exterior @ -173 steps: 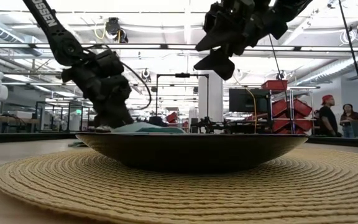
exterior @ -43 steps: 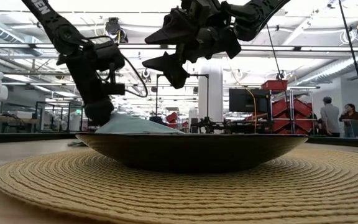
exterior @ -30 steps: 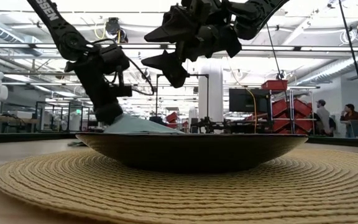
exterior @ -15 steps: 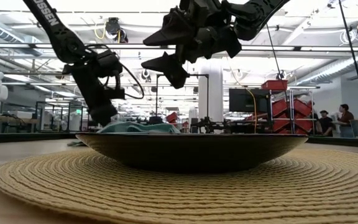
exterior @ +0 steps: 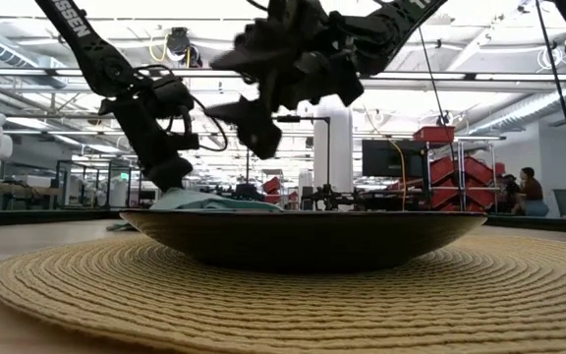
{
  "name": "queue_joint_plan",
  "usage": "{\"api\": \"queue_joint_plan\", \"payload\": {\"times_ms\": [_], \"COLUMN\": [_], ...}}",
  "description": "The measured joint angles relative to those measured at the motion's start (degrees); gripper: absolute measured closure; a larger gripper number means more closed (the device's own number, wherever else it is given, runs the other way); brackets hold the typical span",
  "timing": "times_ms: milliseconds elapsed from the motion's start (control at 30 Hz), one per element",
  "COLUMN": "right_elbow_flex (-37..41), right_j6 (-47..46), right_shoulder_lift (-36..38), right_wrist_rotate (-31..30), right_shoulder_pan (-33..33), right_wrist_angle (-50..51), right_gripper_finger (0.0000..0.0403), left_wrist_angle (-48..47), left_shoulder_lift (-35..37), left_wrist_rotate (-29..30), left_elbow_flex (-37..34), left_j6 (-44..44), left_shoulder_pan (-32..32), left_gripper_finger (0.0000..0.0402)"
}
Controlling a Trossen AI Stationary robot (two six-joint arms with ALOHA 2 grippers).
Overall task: Set table place
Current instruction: Fold the blue napkin
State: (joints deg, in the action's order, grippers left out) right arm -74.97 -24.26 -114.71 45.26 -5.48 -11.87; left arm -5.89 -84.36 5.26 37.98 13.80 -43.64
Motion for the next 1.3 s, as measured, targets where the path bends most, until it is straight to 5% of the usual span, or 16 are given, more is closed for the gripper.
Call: {"api": "queue_joint_plan", "payload": {"times_ms": [133,300,633,1000,1300], "right_elbow_flex": [-4.1,-9.0,-27.1,-45.6,-45.7], "right_j6": [5.1,12.3,20.4,27.8,27.4], "right_shoulder_lift": [-1.4,-2.1,-13.9,-22.8,-23.2], "right_wrist_rotate": [-1.7,-14.1,-28.3,-41.7,-39.5], "right_shoulder_pan": [0.8,0.1,0.5,0.7,-1.0], "right_wrist_angle": [6.8,18.6,40.9,53.3,56.0], "right_gripper_finger": [0.0183,0.0184,0.0184,0.0184,0.0184], "left_wrist_angle": [-1.8,-4.6,-13.4,-18.8,-19.1], "left_shoulder_lift": [2.8,8.6,22.1,25.3,25.3], "left_wrist_rotate": [0.2,-0.3,-0.4,-0.1,0.0], "left_elbow_flex": [0.0,0.0,0.0,0.0,0.0], "left_j6": [-0.5,-2.3,-6.0,-7.5,-8.7], "left_shoulder_pan": [0.0,0.1,3.3,9.3,12.7], "left_gripper_finger": [0.0266,0.0264,0.0264,0.0264,0.0264]}}
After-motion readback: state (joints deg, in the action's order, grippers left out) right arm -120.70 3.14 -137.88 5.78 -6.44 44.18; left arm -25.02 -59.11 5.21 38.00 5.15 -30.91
